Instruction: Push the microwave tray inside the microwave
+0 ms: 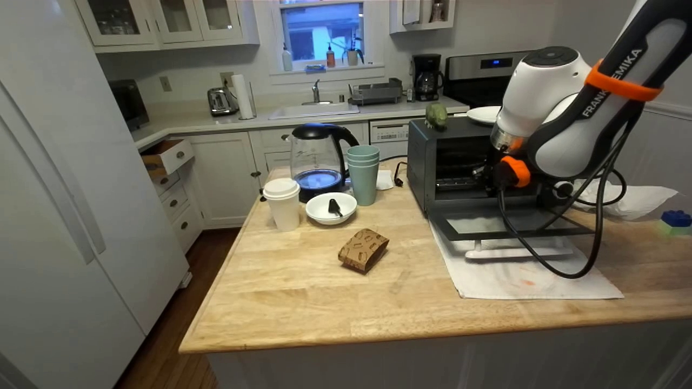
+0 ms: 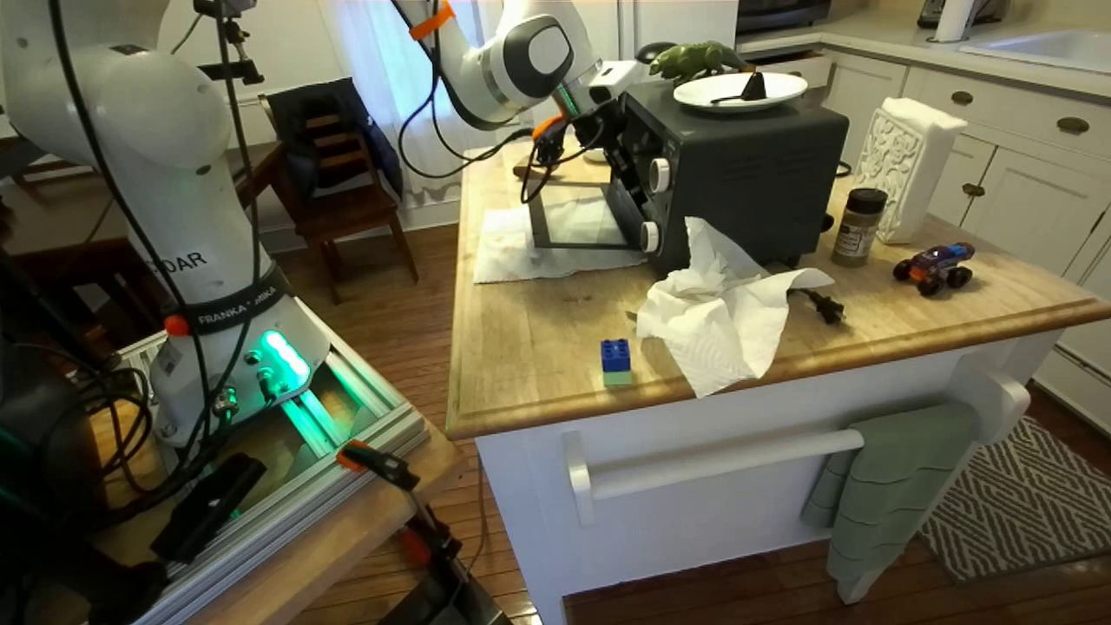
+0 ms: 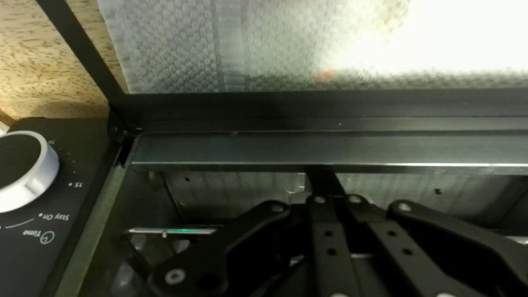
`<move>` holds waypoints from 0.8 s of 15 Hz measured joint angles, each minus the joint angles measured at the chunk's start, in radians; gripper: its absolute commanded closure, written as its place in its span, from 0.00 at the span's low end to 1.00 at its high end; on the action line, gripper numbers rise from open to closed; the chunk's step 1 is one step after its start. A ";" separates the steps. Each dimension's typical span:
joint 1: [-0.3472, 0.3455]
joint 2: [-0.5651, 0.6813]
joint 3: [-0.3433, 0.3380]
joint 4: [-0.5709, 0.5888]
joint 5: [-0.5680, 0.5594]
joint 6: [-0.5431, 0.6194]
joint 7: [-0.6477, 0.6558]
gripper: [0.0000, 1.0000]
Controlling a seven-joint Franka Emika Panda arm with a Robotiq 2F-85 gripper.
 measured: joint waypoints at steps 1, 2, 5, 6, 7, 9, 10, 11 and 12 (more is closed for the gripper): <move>-0.003 -0.002 0.008 0.000 0.025 -0.004 -0.018 1.00; -0.014 -0.008 0.023 0.000 0.053 -0.012 -0.047 1.00; -0.048 -0.038 0.092 -0.010 0.115 -0.069 -0.121 1.00; -0.054 -0.050 0.115 -0.015 0.125 -0.090 -0.132 1.00; -0.059 -0.063 0.136 -0.020 0.130 -0.113 -0.140 1.00; -0.064 -0.092 0.169 -0.031 0.131 -0.157 -0.144 1.00; -0.064 -0.109 0.179 -0.039 0.131 -0.176 -0.144 1.00; -0.065 -0.126 0.186 -0.046 0.130 -0.195 -0.144 1.00; -0.065 -0.146 0.191 -0.053 0.127 -0.212 -0.143 1.00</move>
